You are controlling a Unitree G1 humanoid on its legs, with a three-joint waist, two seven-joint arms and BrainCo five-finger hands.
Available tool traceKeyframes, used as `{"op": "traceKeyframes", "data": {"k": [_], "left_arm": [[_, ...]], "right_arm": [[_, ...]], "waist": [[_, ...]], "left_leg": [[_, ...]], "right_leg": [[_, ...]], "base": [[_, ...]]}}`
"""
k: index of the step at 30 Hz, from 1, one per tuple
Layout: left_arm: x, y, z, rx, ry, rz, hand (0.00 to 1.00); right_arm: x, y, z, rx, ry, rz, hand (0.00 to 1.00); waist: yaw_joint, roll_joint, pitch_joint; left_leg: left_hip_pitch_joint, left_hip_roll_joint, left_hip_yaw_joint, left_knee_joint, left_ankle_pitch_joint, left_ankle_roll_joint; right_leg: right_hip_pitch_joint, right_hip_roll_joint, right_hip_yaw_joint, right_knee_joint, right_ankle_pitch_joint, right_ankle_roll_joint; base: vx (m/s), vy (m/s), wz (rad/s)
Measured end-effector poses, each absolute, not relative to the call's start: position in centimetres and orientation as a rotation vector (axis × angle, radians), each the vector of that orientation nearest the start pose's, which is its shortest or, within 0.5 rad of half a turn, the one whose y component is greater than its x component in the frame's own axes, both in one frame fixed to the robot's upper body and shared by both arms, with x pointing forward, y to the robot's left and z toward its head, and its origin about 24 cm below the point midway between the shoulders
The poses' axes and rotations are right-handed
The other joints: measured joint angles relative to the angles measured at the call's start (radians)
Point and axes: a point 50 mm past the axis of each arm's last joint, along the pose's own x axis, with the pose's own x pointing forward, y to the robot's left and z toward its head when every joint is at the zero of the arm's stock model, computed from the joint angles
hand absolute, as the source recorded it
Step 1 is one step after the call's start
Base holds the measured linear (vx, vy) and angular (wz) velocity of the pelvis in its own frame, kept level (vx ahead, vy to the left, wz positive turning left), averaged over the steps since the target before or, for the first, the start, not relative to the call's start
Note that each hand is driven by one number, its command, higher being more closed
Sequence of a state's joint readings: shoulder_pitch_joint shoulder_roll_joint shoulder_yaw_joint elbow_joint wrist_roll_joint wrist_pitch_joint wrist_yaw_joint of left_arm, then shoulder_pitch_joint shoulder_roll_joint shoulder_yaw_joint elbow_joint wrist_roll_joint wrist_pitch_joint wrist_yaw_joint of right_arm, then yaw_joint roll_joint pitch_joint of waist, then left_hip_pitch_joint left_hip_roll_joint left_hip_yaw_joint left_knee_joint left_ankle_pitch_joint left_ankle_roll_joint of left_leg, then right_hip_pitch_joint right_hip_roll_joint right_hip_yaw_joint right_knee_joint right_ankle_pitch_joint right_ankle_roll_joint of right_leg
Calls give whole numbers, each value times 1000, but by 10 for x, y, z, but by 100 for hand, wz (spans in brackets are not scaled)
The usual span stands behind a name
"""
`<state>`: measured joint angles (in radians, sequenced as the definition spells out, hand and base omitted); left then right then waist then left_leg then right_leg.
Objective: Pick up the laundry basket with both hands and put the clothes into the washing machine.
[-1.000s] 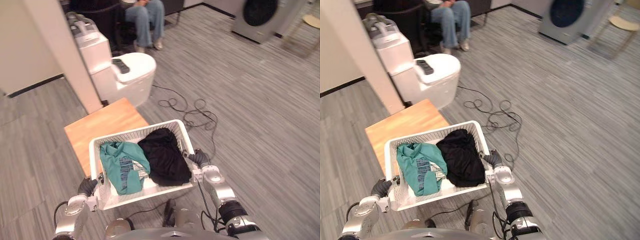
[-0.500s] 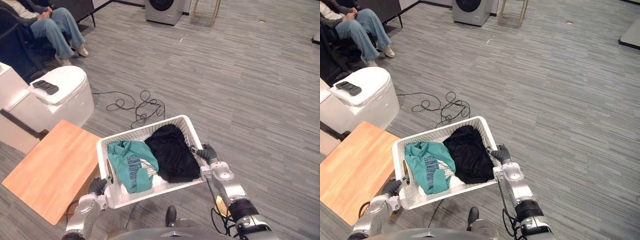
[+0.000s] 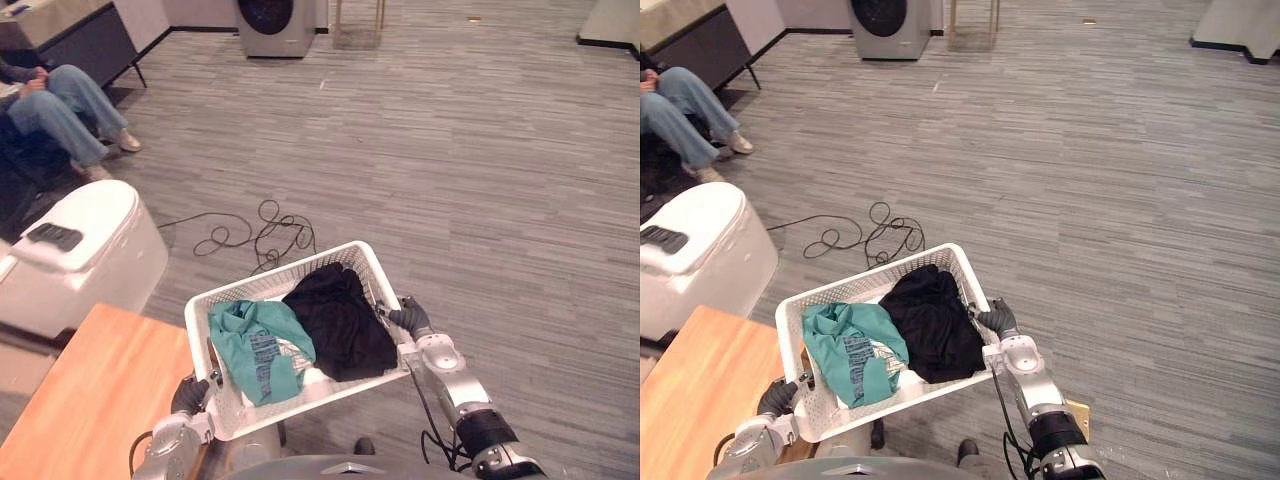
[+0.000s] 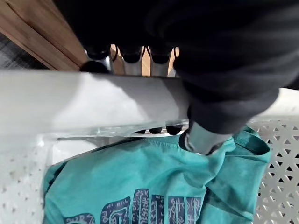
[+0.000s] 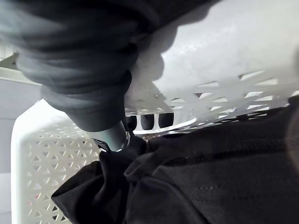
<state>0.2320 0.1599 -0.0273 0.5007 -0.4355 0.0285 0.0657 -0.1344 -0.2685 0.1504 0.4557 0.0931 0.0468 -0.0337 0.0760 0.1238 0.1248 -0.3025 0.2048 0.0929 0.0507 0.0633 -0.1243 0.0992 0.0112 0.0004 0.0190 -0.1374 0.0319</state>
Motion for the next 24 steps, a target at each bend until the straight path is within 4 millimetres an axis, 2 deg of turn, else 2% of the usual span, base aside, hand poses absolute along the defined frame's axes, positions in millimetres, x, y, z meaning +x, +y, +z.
{"op": "traceKeyframes", "data": {"k": [1, 2, 3, 4, 5, 6, 7, 8, 9, 11, 12, 13, 14, 15, 16, 17, 18, 19, 20, 21, 22, 23, 24], "left_arm": [[137, 209, -109, -246, 743, 296, 100], [136, 211, -109, -243, 746, 304, 100], [133, 212, -111, -243, 758, 311, 100], [134, 213, -112, -239, 765, 318, 100], [134, 214, -112, -232, 768, 321, 100], [132, 215, -113, -223, 776, 317, 100], [129, 216, -114, -213, 790, 314, 100], [130, 219, -113, -203, 788, 316, 100], [131, 221, -112, -194, 784, 315, 100], [138, 223, -109, -180, 767, 306, 100], [141, 223, -108, -174, 761, 299, 100], [145, 222, -107, -168, 752, 287, 100], [151, 220, -104, -157, 741, 269, 100], [156, 220, -102, -156, 727, 262, 100], [159, 219, -101, -156, 719, 260, 100], [163, 220, -99, -148, 709, 257, 100], [163, 221, -99, -136, 707, 254, 100], [164, 219, -99, -145, 706, 257, 100], [160, 212, -102, -165, 718, 254, 100], [159, 212, -103, -165, 720, 257, 100], [155, 209, -105, -180, 732, 264, 100], [150, 205, -108, -202, 743, 274, 100], [143, 205, -110, -223, 753, 298, 100]], "right_arm": [[262, -183, -30, -232, 380, 58, 100], [261, -180, -31, -224, 383, 62, 100], [258, -179, -35, -223, 395, 61, 100], [256, -177, -38, -221, 407, 59, 100], [253, -176, -44, -215, 430, 57, 100], [249, -176, -47, -211, 443, 55, 100], [242, -178, -53, -209, 468, 50, 100], [241, -177, -54, -203, 471, 49, 100], [240, -176, -54, -196, 471, 46, 100], [238, -177, -55, -167, 475, 22, 100], [237, -178, -56, -160, 479, 12, 100], [234, -182, -57, -153, 482, -4, 100], [230, -187, -56, -145, 477, -28, 100], [227, -189, -53, -130, 463, -46, 100], [227, -188, -52, -120, 455, -55, 100], [227, -188, -51, -107, 447, -72, 100], [225, -188, -52, -100, 451, -87, 100], [225, -191, -52, -105, 451, -94, 100], [222, -196, -52, -104, 453, -114, 100], [222, -195, -53, -97, 455, -119, 100], [220, -195, -54, -97, 460, -119, 100], [218, -196, -52, -105, 453, -116, 100], [217, -195, -51, -111, 449, -106, 100]], "waist": [[10, -44, -7], [13, -72, -19], [12, -107, -39], [10, -121, -36], [-1, -128, -24], [-3, -129, -18], [-16, -124, -12], [-25, -119, 9], [-32, -104, 22], [-57, -104, 30], [-71, -103, 34], [-88, -106, 39], [-97, -104, 44], [-102, -112, 43], [-102, -119, 44], [-104, -137, 46], [-106, -153, 44], [-102, -144, 46], [-95, -86, 40], [-92, -82, 42], [-90, -66, 47], [-84, -26, 63], [-73, -10, 66]], "left_leg": [[21, -49, 6, 20, 46, 28], [25, -80, 20, 36, 48, 31], [30, -120, 42, 63, 31, 52], [40, -146, 66, 116, -21, 92], [90, -170, 93, 157, -75, 116], [122, -180, 103, 166, -93, 133], [186, -190, 114, 176, -132, 168], [253, -191, 119, 174, -169, 179], [298, -188, 118, 169, -200, 183], [359, -190, 111, 136, -226, 185], [379, -193, 104, 119, -229, 185], [410, -193, 94, 101, -235, 184], [446, -193, 83, 77, -244, 177], [472, -196, 77, 60, -254, 161], [484, -200, 72, 51, -260, 151], [518, -211, 63, 35, -278, 129], [553, -215, 42, 39, -330, 114], [574, -197, 35, 47, -359, 104], [587, -150, 30, 95, -392, 104], [565, -136, 22, 176, -396, 108], [482, -94, 5, 406, -378, 110], [391, -33, -17, 664, -287, 74], [322, 1, -32, 845, -187, 54]], "right_leg": [[-24, -56, 35, 59, -55, 14], [-36, -91, 51, 90, -86, 22], [-68, -134, 52, 202, -117, 47], [-152, -164, 43, 437, -124, 50], [-234, -203, 45, 662, -46, 55], [-260, -218, 42, 752, 11, 51], [-293, -236, 43, 890, 153, 46], [-336, -230, 40, 1011, 112, 23], [-393, -211, 8, 1060, 41, 0], [-465, -181, -51, 997, -21, 1], [-482, -176, -77, 942, -30, 4], [-489, -168, -115, 821, -29, 5], [-482, -158, -165, 587, 3, 6], [-461, -145, -190, 306, 79, 20], [-453, -143, -196, 189, 121, 32], [-451, -151, -197, 81, 156, 36], [-444, -158, -186, 94, 172, 22], [-448, -142, -175, 126, 232, 18], [-451, -102, -204, 198, 253, 31], [-449, -100, -210, 222, 255, 32], [-415, -86, -228, 230, 252, 29], [-347, -33, -236, 216, 211, 16], [-302, -2, -229, 206, 186, 1]], "base": [[439, 352, -87], [531, 346, -70], [376, 182, -49], [560, 295, -49], [455, 262, -34], [448, 266, -24], [522, 280, -18], [493, 235, -29], [406, 188, -28], [350, 76, 4], [493, 46, 39], [357, 2, 49], [592, -39, 52], [528, -57, 39], [661, -120, 37], [572, -180, 42], [598, -203, 33], [624, -215, 21], [527, -147, 3], [623, -244, 0], [596, -272, -12], [684, -321, -33], [678, -234, -58]]}}
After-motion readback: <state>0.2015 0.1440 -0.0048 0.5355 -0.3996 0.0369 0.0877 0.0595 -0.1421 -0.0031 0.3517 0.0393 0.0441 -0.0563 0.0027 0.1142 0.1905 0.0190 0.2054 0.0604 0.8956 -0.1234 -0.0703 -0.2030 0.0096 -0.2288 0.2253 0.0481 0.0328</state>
